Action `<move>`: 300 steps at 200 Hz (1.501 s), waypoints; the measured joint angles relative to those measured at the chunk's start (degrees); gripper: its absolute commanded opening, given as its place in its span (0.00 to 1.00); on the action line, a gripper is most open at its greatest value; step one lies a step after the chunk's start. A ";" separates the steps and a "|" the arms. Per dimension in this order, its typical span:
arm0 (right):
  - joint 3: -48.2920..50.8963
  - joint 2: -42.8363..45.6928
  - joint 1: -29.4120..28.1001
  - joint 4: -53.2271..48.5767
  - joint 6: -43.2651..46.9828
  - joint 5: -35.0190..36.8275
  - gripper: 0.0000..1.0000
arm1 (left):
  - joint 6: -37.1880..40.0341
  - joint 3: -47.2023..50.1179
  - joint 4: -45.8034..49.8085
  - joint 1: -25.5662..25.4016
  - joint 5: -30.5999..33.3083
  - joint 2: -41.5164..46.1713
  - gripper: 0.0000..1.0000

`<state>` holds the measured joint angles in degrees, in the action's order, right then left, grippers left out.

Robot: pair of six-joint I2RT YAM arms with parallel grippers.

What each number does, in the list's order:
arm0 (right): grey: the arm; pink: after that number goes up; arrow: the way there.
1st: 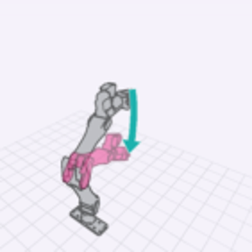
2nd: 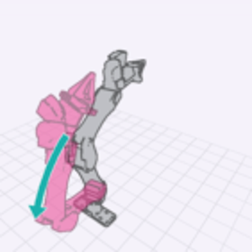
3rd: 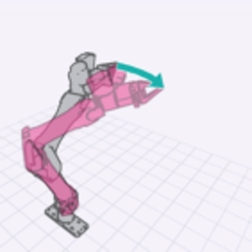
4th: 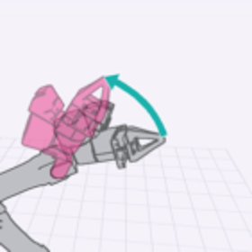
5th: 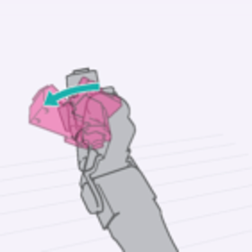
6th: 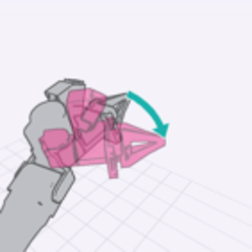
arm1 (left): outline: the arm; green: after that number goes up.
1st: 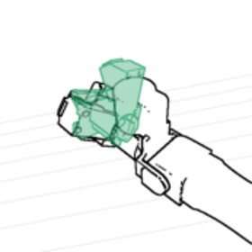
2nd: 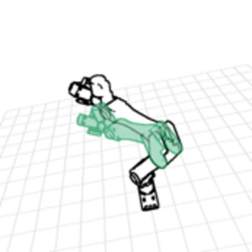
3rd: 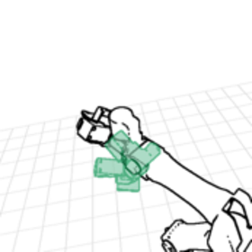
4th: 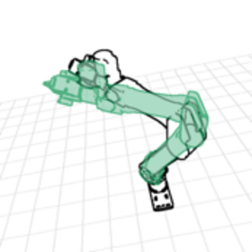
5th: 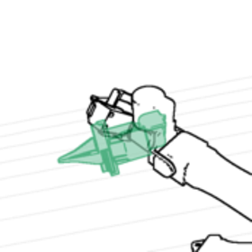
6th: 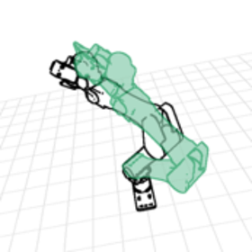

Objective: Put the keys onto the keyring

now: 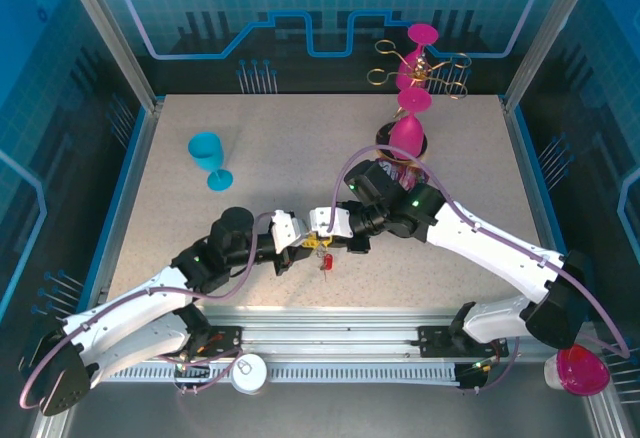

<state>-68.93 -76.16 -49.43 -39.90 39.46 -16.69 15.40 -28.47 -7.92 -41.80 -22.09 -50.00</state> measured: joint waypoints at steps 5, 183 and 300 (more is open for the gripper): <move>0.31 0.24 0.00 0.35 -0.09 -0.04 0.13 | 0.00 0.00 -0.04 0.00 -0.04 0.04 0.00; 25.88 19.10 1.40 24.39 -18.88 1.92 0.47 | -6.58 8.07 -20.04 0.00 6.27 2.49 0.00; 25.86 13.27 0.85 36.20 -23.12 3.15 0.22 | -9.51 8.09 -21.70 0.00 6.23 2.49 0.00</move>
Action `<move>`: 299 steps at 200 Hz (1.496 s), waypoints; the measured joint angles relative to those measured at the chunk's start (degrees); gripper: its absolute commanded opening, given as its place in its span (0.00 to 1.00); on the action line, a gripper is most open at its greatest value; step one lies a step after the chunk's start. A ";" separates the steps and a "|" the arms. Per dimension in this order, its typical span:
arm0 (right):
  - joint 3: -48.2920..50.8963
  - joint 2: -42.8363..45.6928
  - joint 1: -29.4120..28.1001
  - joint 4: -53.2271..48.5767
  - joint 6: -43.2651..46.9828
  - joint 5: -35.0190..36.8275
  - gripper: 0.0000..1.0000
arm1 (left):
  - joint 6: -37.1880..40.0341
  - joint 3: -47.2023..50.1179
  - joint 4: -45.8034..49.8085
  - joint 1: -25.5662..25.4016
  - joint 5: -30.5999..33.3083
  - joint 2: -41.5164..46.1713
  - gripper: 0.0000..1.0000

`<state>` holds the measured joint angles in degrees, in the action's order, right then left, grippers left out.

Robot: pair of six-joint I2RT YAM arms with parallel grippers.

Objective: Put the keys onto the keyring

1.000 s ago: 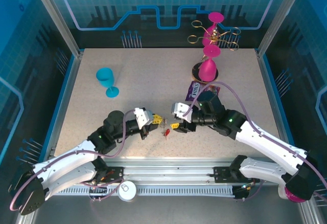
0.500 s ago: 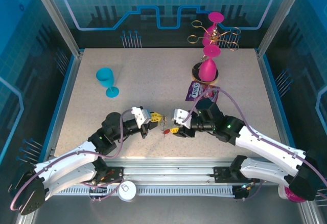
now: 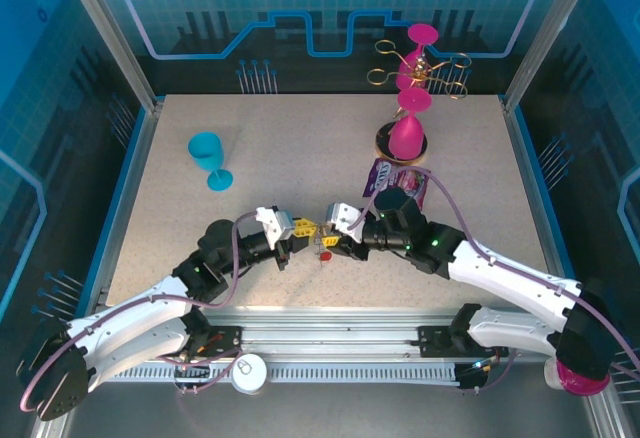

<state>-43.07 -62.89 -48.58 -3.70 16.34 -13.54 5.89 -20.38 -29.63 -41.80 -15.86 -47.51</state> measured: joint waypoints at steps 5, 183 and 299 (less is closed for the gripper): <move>-0.04 -0.07 -0.04 0.00 0.17 0.09 0.19 | 0.00 0.00 -0.09 0.00 0.00 0.00 0.00; -5.27 0.70 0.90 -10.95 6.40 -0.37 0.00 | 0.66 -0.09 -1.79 0.00 -4.11 -1.86 0.00; -5.27 2.47 1.79 -12.96 7.32 1.79 0.00 | 3.30 -0.20 1.53 0.00 -4.07 -1.51 0.00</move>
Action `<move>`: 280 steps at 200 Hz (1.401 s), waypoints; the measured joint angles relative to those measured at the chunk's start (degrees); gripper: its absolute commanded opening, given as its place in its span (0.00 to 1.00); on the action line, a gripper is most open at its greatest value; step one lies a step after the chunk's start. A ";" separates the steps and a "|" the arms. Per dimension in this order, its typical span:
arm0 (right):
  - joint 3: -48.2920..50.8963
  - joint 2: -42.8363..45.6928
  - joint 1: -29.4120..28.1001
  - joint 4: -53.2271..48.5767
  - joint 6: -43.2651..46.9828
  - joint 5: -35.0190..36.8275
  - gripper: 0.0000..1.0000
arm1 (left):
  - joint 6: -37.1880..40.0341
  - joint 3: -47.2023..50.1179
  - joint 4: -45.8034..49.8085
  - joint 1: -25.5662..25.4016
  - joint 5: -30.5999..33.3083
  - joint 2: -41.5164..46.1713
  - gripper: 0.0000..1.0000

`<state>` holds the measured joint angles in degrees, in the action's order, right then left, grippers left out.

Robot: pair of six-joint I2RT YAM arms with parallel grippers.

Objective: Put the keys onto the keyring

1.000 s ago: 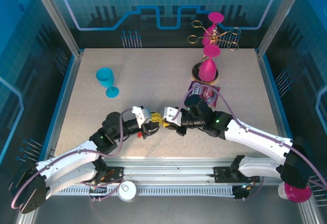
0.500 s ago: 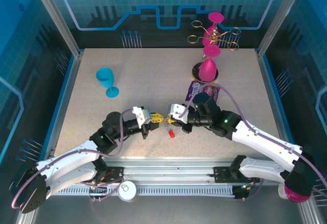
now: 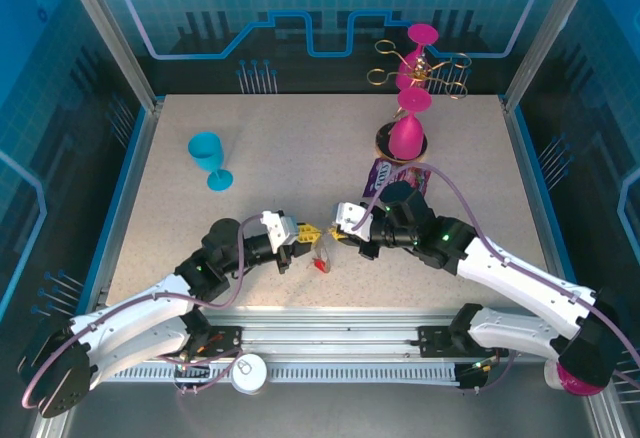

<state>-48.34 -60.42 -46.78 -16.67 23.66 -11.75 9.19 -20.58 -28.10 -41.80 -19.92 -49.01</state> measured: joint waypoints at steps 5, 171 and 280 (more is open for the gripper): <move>0.00 0.04 0.00 -0.02 0.02 0.00 0.00 | 0.17 -0.07 0.24 0.00 0.00 -0.02 0.00; -2.78 -4.66 -2.45 -4.33 4.50 -1.57 0.05 | 1.25 -0.94 0.35 0.00 0.09 0.68 0.00; 0.09 2.19 4.11 1.86 0.04 -9.84 0.21 | 1.25 -0.94 -0.96 0.00 -1.49 0.20 0.00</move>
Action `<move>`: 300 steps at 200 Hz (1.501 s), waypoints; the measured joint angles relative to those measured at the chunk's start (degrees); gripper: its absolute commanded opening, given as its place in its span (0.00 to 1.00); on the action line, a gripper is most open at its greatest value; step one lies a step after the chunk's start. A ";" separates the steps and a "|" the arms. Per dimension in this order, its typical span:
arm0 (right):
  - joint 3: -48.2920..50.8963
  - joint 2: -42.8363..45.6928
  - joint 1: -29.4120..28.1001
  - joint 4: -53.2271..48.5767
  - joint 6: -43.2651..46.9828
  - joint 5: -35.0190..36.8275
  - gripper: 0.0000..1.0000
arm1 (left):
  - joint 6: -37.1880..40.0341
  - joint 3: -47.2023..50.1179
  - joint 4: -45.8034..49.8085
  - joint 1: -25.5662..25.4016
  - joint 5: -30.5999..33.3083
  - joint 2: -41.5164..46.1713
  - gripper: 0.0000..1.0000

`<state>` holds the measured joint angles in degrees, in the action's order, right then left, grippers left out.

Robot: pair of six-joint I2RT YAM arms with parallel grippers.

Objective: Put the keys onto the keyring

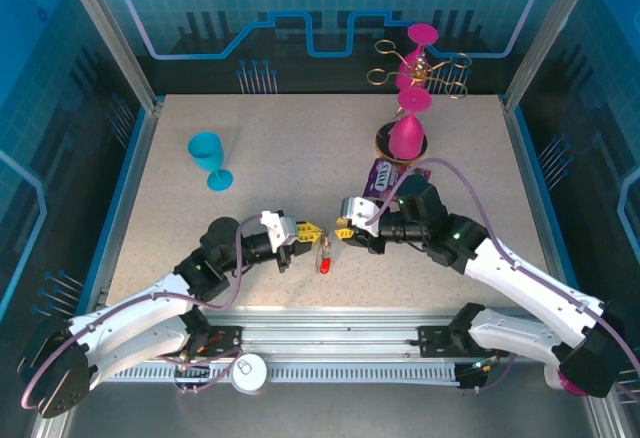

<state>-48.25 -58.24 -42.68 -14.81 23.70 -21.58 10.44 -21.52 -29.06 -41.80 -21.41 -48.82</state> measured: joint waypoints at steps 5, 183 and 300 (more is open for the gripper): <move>0.00 -0.31 0.00 0.39 -0.22 -0.61 0.21 | 0.00 0.00 -0.02 0.00 -0.13 0.00 0.00; -0.90 -5.55 0.35 2.56 -0.50 -8.20 0.00 | -0.59 -0.02 -0.44 0.04 0.81 -0.79 0.24; -18.10 -15.37 -6.80 -22.05 14.69 10.25 0.00 | 5.03 -5.44 15.15 0.00 2.51 -1.95 0.14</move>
<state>-66.35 -73.60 -49.47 -36.86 38.39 -11.33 15.46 -26.96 -13.91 -41.80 -18.90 -50.76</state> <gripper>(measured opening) 0.057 0.154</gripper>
